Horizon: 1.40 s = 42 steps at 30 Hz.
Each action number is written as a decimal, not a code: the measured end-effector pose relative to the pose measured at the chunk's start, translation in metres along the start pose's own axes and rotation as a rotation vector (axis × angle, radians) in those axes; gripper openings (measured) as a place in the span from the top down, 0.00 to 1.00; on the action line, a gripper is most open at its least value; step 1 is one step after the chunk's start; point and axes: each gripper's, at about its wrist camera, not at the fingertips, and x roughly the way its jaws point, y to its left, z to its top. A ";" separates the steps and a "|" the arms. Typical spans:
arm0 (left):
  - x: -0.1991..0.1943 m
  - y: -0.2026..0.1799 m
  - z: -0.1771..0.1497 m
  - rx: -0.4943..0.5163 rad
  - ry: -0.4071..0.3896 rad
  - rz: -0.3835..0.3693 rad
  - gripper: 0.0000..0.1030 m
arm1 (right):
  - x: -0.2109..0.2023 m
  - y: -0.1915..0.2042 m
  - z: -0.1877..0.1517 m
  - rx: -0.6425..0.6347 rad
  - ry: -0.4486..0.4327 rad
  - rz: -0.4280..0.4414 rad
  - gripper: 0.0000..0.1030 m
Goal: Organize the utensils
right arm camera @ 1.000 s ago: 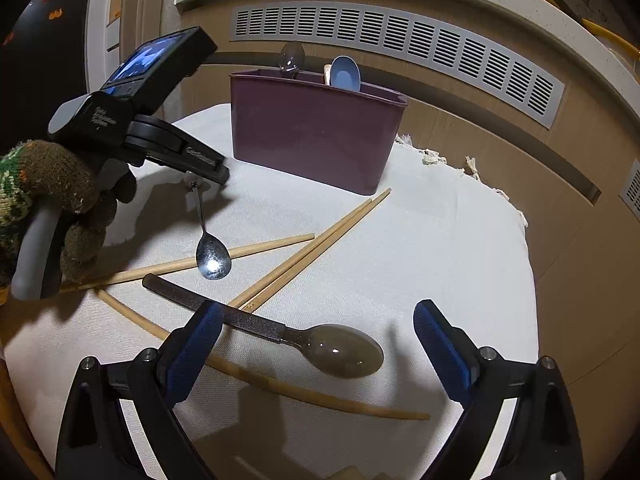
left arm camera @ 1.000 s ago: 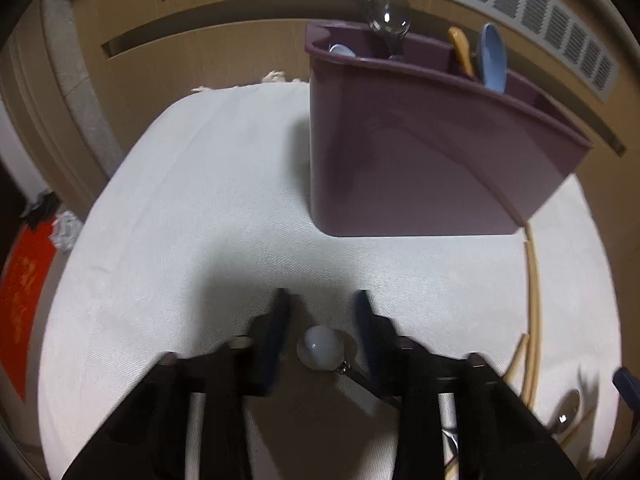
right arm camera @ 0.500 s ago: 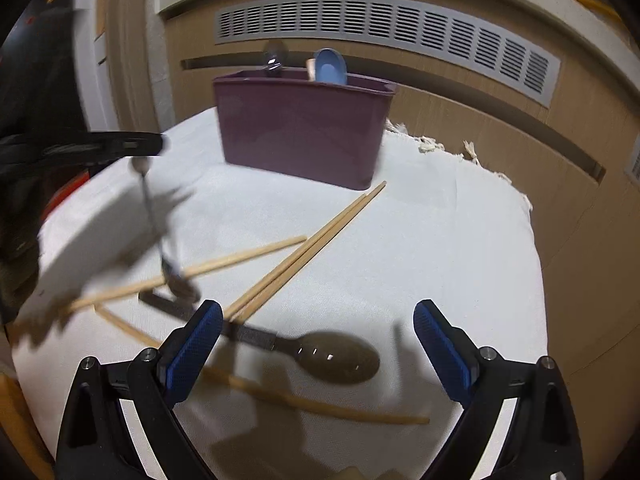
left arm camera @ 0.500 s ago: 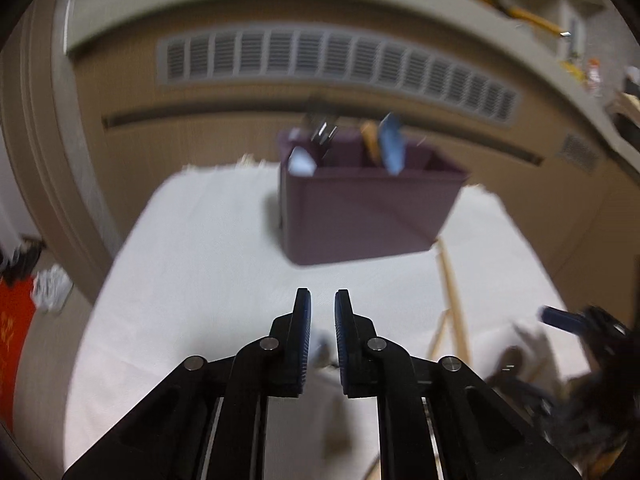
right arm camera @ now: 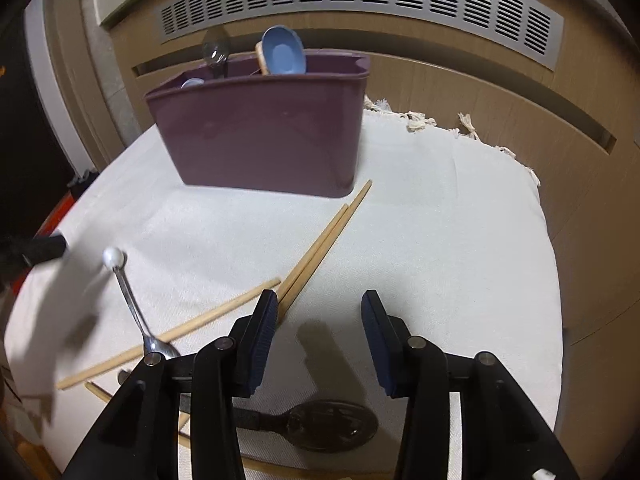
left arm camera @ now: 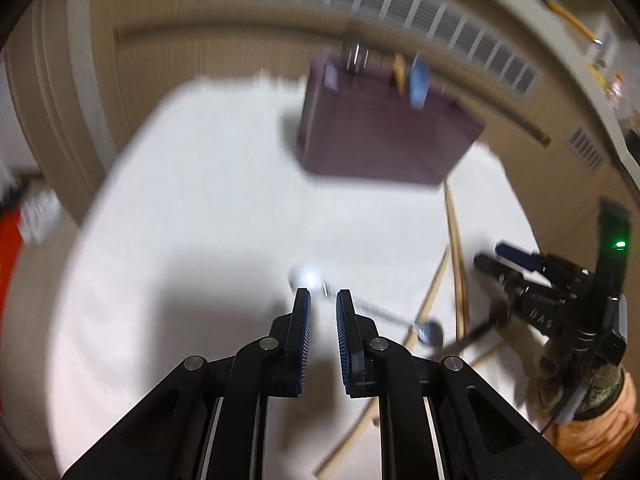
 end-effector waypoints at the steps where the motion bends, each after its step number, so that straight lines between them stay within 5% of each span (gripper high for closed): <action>1: 0.008 0.001 -0.001 -0.025 0.031 -0.007 0.86 | -0.001 0.001 -0.003 -0.005 0.000 -0.002 0.59; 5: 0.034 0.005 0.003 -0.120 0.085 -0.001 0.80 | -0.014 -0.002 -0.010 -0.021 -0.027 -0.025 0.59; 9: 0.042 -0.003 0.016 -0.155 0.058 0.032 0.67 | -0.033 -0.007 -0.024 -0.027 -0.058 -0.041 0.43; 13: 0.050 -0.008 0.024 -0.152 0.044 0.063 0.55 | -0.049 -0.013 -0.048 -0.020 -0.035 -0.020 0.39; 20: 0.059 -0.021 0.032 -0.097 0.010 0.114 0.49 | -0.043 -0.028 -0.071 0.155 0.071 0.141 0.37; 26: 0.047 -0.012 0.021 -0.080 0.016 0.086 0.48 | -0.017 -0.016 -0.050 0.283 0.129 0.252 0.37; 35: 0.018 0.013 0.006 -0.071 -0.046 0.090 0.44 | 0.013 0.012 -0.020 0.256 0.079 0.072 0.37; 40: 0.025 0.018 0.002 -0.100 -0.009 0.038 0.44 | 0.032 0.031 -0.007 0.134 0.064 -0.064 0.37; 42: 0.029 0.015 0.002 -0.105 0.015 0.001 0.44 | 0.034 0.039 -0.007 0.058 0.045 -0.077 0.46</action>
